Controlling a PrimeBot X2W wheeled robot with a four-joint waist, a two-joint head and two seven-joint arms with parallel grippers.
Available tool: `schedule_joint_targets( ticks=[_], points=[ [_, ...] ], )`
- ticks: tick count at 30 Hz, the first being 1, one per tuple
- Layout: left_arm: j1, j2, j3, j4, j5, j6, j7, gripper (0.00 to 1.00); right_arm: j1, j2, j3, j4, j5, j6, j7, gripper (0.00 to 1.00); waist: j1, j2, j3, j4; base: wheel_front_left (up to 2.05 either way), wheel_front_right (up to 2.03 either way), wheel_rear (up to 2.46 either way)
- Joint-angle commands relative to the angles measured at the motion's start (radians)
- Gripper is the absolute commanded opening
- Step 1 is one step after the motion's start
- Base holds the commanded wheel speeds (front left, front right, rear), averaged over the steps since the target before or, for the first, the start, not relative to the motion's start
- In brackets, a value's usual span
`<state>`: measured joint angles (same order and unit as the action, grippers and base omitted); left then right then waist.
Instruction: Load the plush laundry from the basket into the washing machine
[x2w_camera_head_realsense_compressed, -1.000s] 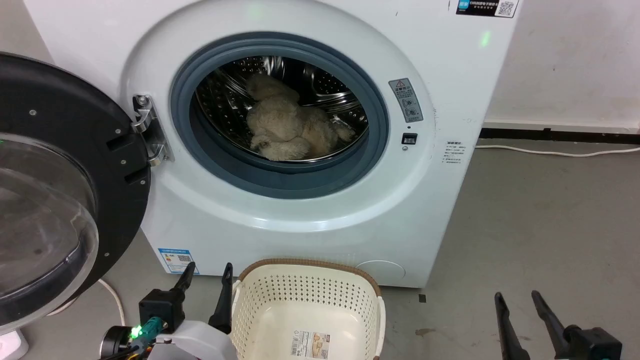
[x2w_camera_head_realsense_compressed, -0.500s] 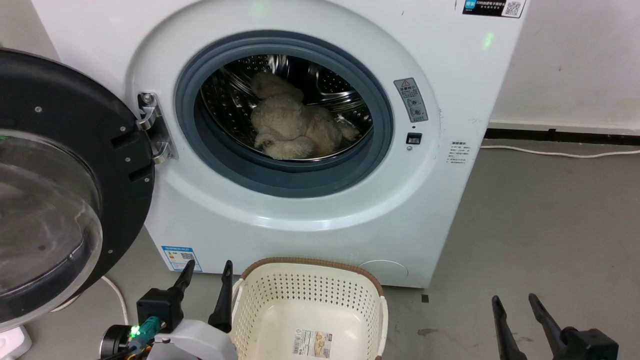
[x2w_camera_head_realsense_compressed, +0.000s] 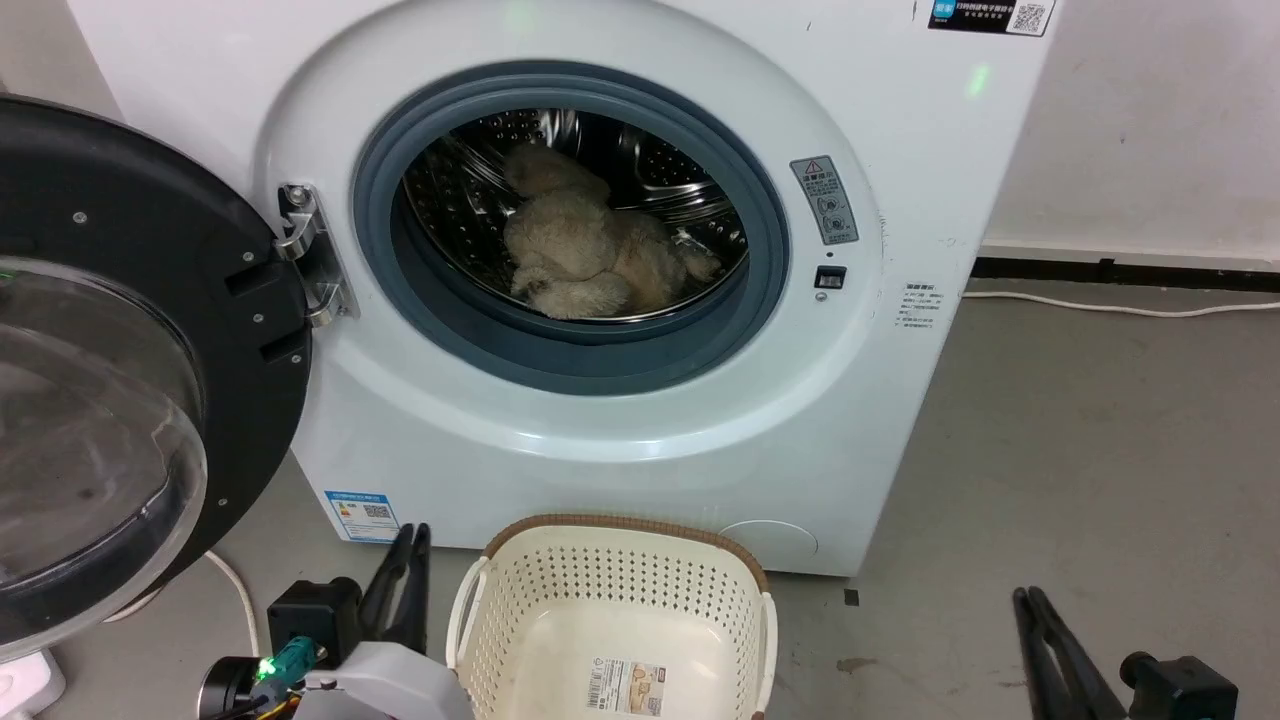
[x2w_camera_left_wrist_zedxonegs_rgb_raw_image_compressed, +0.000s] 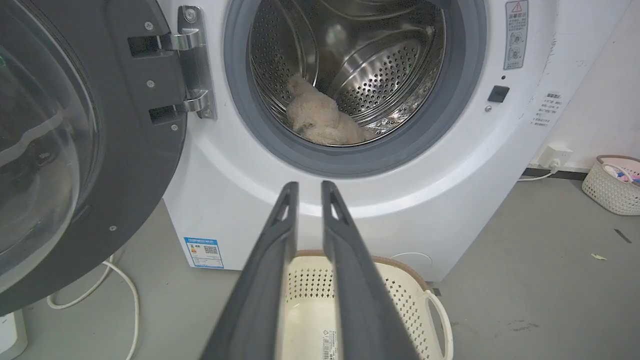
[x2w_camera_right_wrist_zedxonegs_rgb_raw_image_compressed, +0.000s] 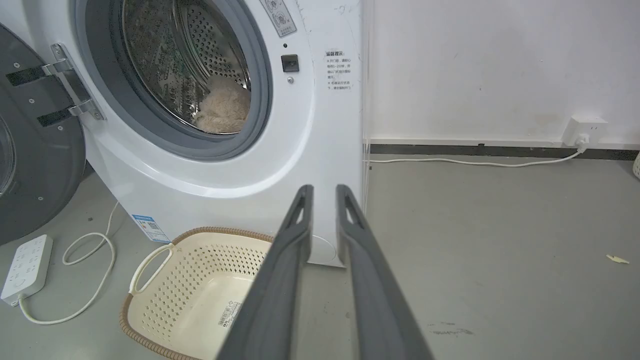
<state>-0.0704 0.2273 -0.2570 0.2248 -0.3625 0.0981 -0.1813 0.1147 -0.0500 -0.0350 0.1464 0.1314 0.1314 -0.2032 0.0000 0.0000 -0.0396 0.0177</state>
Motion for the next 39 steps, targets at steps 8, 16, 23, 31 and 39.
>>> schedule_joint_targets(
  ticks=[8,16,23,31,39],
  points=[
    [0.004,-0.010,0.014,-0.012,0.020,-0.005,0.010,0.00,-0.006,0.000,0.002,-0.008,-0.007,0.000,0.011,0.00,0.0001,0.0000,0.002,-0.001,0.00,0.00,0.00],
    [0.008,-0.021,0.031,-0.027,0.043,-0.012,0.022,0.00,-0.014,0.000,0.004,-0.017,-0.016,0.000,0.024,0.00,0.0001,0.0000,0.005,-0.002,0.00,0.00,0.00],
    [0.012,-0.031,0.045,-0.039,0.064,-0.017,0.032,0.00,-0.020,0.000,0.006,-0.025,-0.023,0.000,0.036,0.00,0.0001,0.0000,0.007,-0.003,0.00,0.00,0.00],
    [0.017,-0.042,0.061,-0.054,0.087,-0.023,0.043,0.00,-0.027,0.000,0.008,-0.035,-0.031,0.000,0.049,0.00,0.0000,0.0000,0.009,-0.004,0.00,0.00,0.00],
    [0.021,-0.054,0.078,-0.068,0.110,-0.030,0.055,0.00,-0.035,0.000,0.011,-0.044,-0.040,0.000,0.062,0.00,0.0000,0.0000,0.012,-0.005,0.00,0.00,0.00]
  ],
)
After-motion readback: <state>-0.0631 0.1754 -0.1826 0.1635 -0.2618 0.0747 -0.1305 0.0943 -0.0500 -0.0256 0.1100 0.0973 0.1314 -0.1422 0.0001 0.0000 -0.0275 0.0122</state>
